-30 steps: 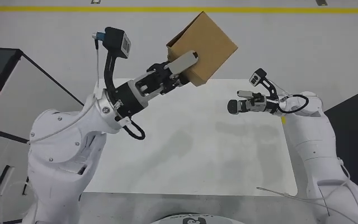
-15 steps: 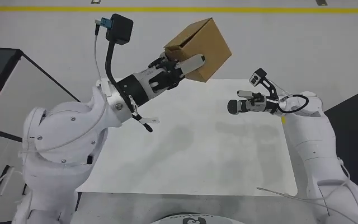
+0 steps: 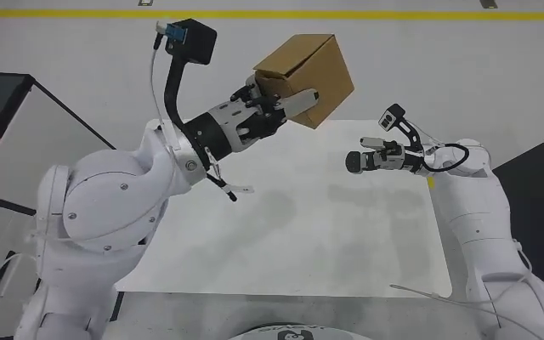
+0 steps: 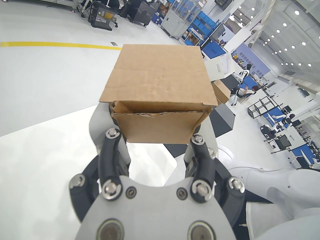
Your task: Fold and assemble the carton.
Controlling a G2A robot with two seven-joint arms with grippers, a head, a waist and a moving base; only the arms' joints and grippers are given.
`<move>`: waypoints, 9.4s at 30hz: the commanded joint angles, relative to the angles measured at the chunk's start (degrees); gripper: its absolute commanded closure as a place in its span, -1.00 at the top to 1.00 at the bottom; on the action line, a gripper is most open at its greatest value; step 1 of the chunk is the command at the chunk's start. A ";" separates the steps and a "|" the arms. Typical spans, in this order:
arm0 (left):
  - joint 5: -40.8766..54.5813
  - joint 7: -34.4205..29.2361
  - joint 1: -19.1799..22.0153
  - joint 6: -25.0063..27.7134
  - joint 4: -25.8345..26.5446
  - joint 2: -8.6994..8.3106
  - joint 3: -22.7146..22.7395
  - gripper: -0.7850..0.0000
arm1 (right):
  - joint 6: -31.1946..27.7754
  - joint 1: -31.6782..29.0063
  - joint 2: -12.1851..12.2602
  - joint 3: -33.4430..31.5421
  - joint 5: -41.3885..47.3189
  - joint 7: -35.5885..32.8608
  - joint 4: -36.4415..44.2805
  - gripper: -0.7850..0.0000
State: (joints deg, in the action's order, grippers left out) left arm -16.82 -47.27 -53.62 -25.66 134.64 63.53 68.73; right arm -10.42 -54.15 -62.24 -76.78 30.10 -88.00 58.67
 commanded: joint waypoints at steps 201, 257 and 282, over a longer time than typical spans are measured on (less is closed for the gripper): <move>-43.79 53.01 -7.25 83.66 -28.33 -6.09 2.01 -1.00 | 0.00 0.00 0.00 0.00 0.00 0.00 0.00 1.00; -57.70 58.09 -1.85 83.66 -52.42 -5.61 -18.11 -1.00 | 0.00 0.00 0.00 0.00 0.00 0.00 0.00 1.00; -68.32 73.27 1.03 79.16 -66.67 -2.61 -25.42 -1.00 | 0.00 0.00 0.00 0.00 0.00 0.00 0.00 1.00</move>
State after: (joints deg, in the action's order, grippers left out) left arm -85.30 26.87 -52.32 54.09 68.76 60.87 43.30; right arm -10.42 -54.15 -62.24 -76.78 30.10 -88.00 58.67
